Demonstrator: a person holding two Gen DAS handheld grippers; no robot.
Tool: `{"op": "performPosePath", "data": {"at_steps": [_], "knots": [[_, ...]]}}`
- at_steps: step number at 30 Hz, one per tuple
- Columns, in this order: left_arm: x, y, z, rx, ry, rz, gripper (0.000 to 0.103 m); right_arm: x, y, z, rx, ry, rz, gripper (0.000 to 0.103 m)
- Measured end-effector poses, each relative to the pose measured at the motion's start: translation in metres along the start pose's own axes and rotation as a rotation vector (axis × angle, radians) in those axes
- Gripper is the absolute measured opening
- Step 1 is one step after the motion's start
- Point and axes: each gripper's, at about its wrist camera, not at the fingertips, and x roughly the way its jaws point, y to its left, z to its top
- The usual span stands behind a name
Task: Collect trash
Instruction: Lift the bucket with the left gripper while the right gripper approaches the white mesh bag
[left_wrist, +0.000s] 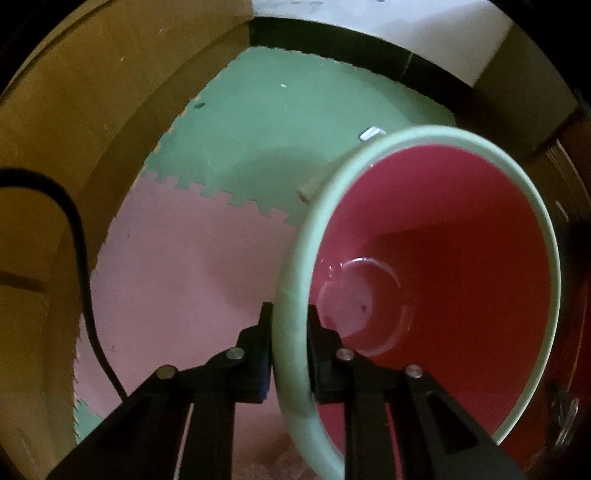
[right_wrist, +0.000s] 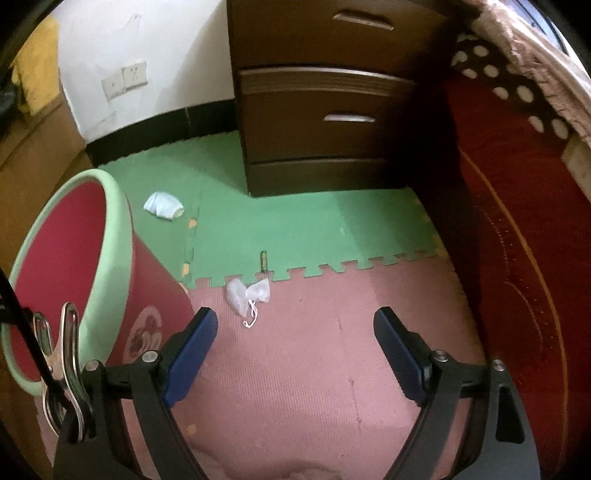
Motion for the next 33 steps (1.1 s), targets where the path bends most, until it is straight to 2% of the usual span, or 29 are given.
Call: {"op": "performPosePath", "data": {"at_steps": [4, 7, 14, 19, 23, 27, 33], "knots": [[-0.002, -0.008, 0.001, 0.067, 0.001, 0.018, 0.017, 0.013, 0.002, -0.002, 0.002, 0.022, 0.002, 0.089], [-0.001, -0.009, 0.001, 0.076, 0.009, 0.015, 0.017, 0.018, 0.005, -0.003, -0.002, 0.036, 0.003, 0.089], [0.005, 0.015, -0.004, -0.032, 0.038, 0.013, 0.018, 0.014, 0.014, -0.003, -0.025, 0.041, 0.011, 0.089], [0.008, 0.032, -0.011, -0.089, 0.020, 0.030, 0.020, 0.005, 0.018, -0.003, -0.031, 0.032, 0.023, 0.089], [0.006, 0.041, -0.018, -0.133, 0.020, 0.009, 0.020, -0.002, 0.022, -0.006, -0.063, 0.011, 0.038, 0.089], [0.004, 0.044, -0.023, -0.144, 0.042, -0.048, 0.019, 0.007, 0.024, -0.009, -0.074, 0.032, 0.056, 0.089], [-0.003, 0.026, -0.029, -0.124, 0.043, -0.016, 0.021, 0.013, 0.021, -0.008, -0.127, 0.031, 0.101, 0.089]]}}
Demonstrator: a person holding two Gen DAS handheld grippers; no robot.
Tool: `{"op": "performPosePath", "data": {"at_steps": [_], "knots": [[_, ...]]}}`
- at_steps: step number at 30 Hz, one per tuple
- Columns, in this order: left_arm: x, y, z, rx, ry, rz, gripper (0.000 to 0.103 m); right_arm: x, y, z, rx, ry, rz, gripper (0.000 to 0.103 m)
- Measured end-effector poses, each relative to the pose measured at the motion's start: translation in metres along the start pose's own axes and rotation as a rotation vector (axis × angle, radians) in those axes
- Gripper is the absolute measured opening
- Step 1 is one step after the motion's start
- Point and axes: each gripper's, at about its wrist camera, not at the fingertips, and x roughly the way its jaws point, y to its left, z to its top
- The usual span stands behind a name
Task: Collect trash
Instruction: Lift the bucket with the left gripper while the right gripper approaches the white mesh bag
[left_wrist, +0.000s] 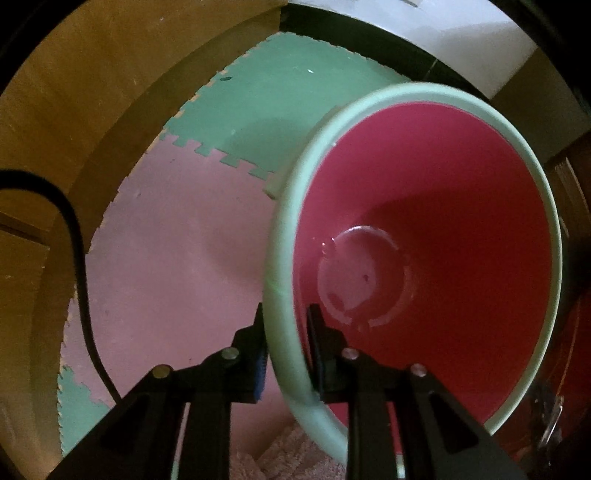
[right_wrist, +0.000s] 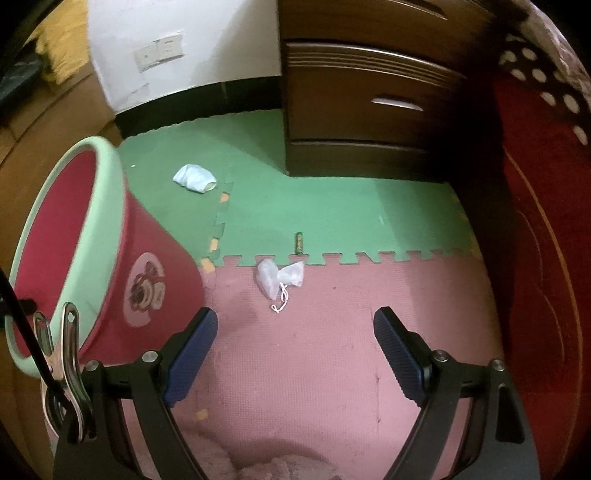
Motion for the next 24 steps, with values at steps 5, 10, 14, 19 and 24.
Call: {"op": "performPosePath", "data": {"at_steps": [5, 10, 14, 19, 24], "knots": [[-0.001, -0.004, -0.003, -0.018, -0.005, 0.031, 0.021, 0.004, -0.008, -0.002, -0.004, -0.004, 0.029, 0.089], [-0.001, -0.006, -0.002, -0.012, -0.010, 0.042, 0.021, 0.010, -0.016, -0.006, 0.009, 0.003, 0.028, 0.089], [0.000, -0.006, -0.004, 0.003, -0.007, 0.041, 0.021, 0.022, -0.015, -0.007, 0.015, 0.025, 0.012, 0.089], [0.002, -0.003, -0.003, 0.011, 0.010, 0.033, 0.021, 0.032, -0.007, -0.009, 0.022, 0.064, -0.001, 0.089], [0.002, -0.002, -0.006, 0.032, 0.012, 0.037, 0.021, 0.051, -0.001, -0.011, 0.008, 0.100, -0.016, 0.089]]}}
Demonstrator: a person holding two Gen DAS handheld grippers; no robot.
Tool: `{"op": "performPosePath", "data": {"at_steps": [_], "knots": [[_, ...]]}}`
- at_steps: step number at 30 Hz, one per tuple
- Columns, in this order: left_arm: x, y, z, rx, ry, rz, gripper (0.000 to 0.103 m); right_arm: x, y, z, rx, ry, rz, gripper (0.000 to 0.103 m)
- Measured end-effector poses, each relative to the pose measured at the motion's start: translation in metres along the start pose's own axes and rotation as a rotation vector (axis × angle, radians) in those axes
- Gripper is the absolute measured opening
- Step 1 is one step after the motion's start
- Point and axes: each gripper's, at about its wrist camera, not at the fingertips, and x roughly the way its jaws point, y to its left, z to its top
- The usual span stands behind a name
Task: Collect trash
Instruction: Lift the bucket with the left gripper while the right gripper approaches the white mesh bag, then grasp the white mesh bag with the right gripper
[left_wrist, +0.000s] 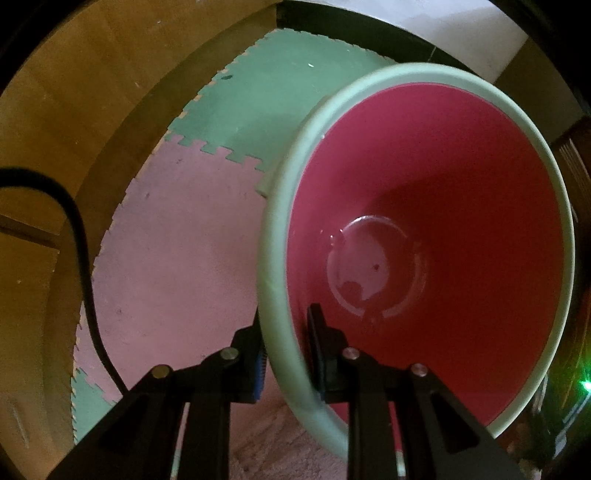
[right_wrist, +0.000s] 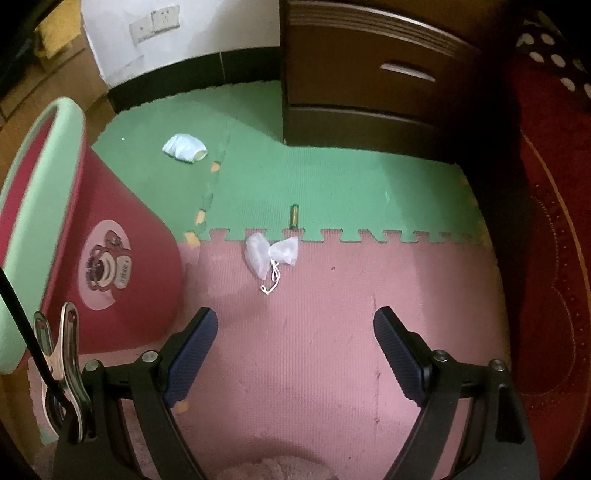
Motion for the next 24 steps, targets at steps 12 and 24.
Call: {"op": "performPosePath", "data": {"at_steps": [12, 24], "knots": [[0.001, 0.000, 0.000, 0.003, 0.007, 0.004, 0.021, 0.114, 0.025, 0.029, -0.045, 0.131, 0.013, 0.084], [0.003, -0.003, 0.006, 0.005, 0.022, 0.013, 0.021, 0.167, 0.035, 0.058, -0.074, 0.178, -0.018, 0.069]]}}
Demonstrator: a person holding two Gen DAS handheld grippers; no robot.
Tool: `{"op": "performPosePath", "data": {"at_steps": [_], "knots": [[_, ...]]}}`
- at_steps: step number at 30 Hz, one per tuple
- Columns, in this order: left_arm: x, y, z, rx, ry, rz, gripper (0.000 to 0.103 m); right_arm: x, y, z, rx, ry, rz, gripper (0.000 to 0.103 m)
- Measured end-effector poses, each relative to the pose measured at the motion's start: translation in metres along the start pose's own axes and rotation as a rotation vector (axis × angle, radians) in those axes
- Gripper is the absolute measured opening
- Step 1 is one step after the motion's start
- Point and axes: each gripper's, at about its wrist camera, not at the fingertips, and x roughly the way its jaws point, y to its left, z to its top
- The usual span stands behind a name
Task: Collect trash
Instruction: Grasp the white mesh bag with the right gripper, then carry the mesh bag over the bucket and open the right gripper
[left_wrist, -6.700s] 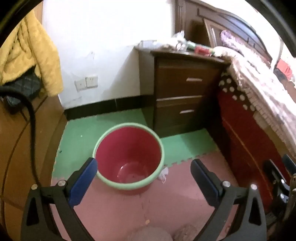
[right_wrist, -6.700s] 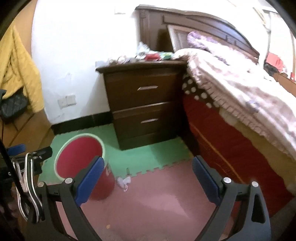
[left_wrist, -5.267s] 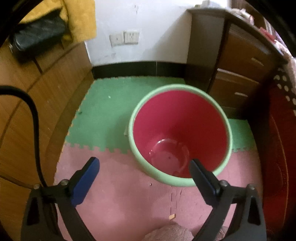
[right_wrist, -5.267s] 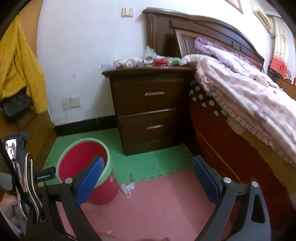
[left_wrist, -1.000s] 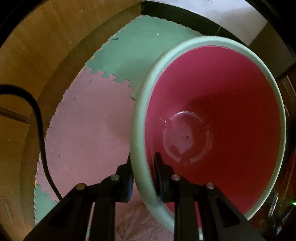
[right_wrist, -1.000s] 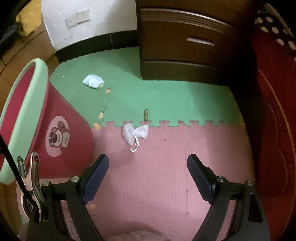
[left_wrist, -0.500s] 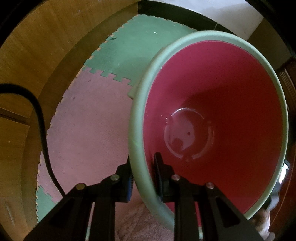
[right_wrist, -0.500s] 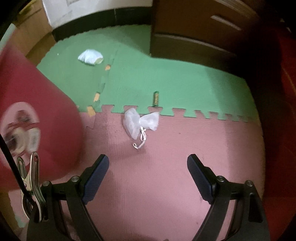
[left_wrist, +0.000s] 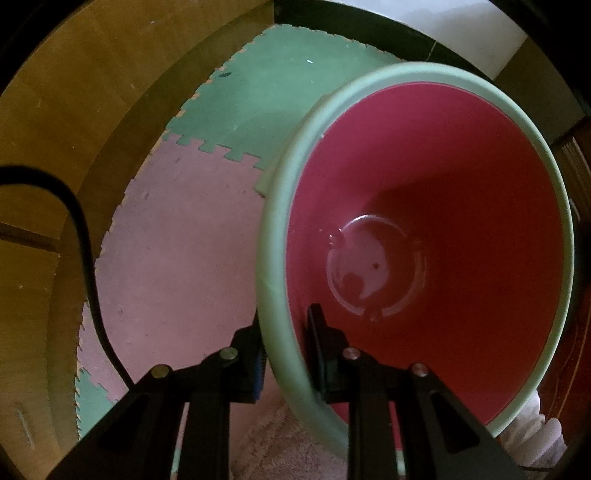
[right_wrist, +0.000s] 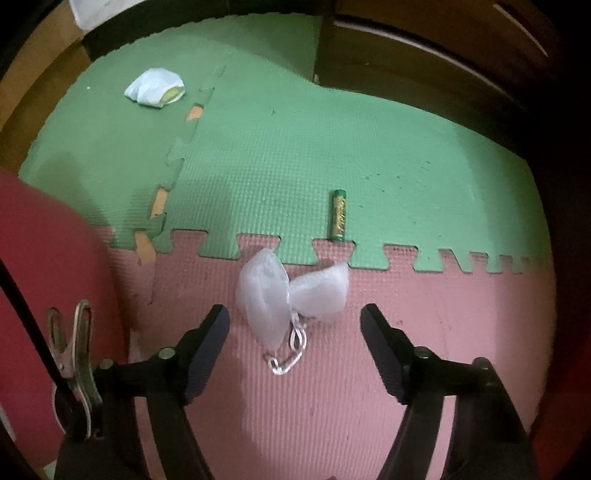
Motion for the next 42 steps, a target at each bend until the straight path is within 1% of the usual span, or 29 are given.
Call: {"op": "performPosePath", "data": {"at_steps": [1, 4, 8, 13, 18, 23, 27, 34, 37, 42], "knots": [[0.000, 0.000, 0.000, -0.001, -0.001, 0.000, 0.021, 0.005, 0.001, 0.001, -0.003, 0.009, -0.001, 0.067], [0.000, 0.001, -0.001, 0.000, -0.003, 0.000, 0.021, 0.014, 0.004, 0.003, -0.016, 0.027, 0.002, 0.053], [0.000, 0.001, -0.002, 0.002, -0.006, 0.001, 0.022, 0.020, 0.009, 0.004, -0.044, 0.029, -0.006, 0.044], [0.000, 0.001, -0.002, 0.002, -0.006, 0.001, 0.022, 0.027, 0.009, 0.007, -0.042, 0.040, -0.004, 0.033], [-0.001, 0.001, -0.002, 0.002, -0.008, 0.002, 0.022, 0.024, 0.012, 0.010, -0.066, 0.031, -0.006, 0.021], [-0.002, 0.001, -0.002, 0.008, -0.013, 0.007, 0.022, 0.015, 0.014, 0.004, -0.080, 0.015, 0.004, 0.014], [-0.003, -0.001, -0.001, 0.011, -0.019, 0.012, 0.022, 0.000, 0.009, 0.002, -0.090, -0.008, 0.009, 0.012], [-0.004, -0.004, -0.002, 0.024, -0.030, 0.013, 0.022, -0.039, 0.000, -0.012, -0.127, -0.071, -0.008, 0.012], [-0.005, -0.005, -0.003, 0.029, -0.035, 0.011, 0.023, -0.055, -0.006, -0.016, -0.120, -0.088, -0.026, 0.012], [-0.006, -0.005, -0.004, 0.036, -0.038, 0.007, 0.023, -0.087, -0.018, -0.022, -0.084, -0.118, -0.021, 0.012]]}}
